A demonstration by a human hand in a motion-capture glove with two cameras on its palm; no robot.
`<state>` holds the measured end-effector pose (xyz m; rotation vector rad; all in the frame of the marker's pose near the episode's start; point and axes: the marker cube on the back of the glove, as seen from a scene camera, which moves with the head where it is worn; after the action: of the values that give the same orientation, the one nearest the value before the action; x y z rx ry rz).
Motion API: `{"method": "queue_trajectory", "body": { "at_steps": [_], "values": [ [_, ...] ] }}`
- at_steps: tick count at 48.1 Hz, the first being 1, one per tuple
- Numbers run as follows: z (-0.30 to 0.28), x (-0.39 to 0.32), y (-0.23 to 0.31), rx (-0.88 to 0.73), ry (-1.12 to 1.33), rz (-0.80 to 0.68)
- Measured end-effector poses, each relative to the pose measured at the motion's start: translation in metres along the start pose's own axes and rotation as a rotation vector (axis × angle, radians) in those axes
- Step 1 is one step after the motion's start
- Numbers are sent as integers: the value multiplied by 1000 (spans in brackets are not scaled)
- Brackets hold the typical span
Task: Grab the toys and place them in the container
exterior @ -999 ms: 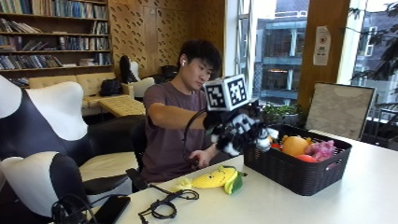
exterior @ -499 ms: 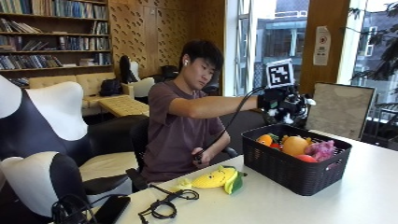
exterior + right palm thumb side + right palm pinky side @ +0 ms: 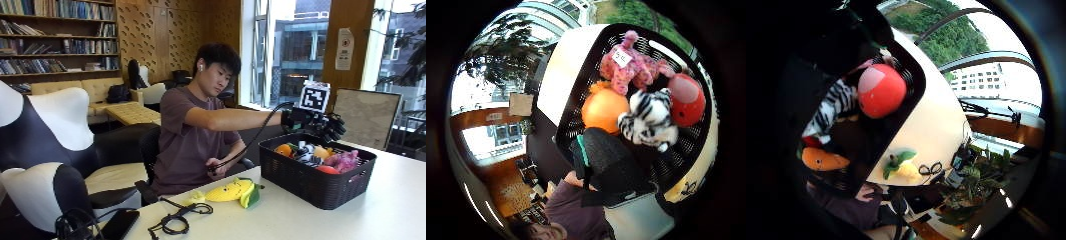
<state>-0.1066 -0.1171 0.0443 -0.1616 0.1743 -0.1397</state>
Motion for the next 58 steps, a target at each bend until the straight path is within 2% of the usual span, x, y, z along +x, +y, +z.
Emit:
{"method": "queue_trajectory", "body": {
  "at_steps": [3,7,10,15,25,30,37,51,55,58],
  "values": [
    [-5,22,10,9,96,3],
    [-22,29,31,27,-33,-27],
    [-29,49,49,40,-10,-44],
    [-40,73,82,45,-98,78],
    [-26,144,150,31,-120,178],
    [-1,193,183,18,-166,260],
    [51,216,206,21,-177,325],
    [210,168,211,-58,-196,287],
    [234,158,209,-39,-201,280],
    [242,152,208,37,-190,277]
  ]
}}
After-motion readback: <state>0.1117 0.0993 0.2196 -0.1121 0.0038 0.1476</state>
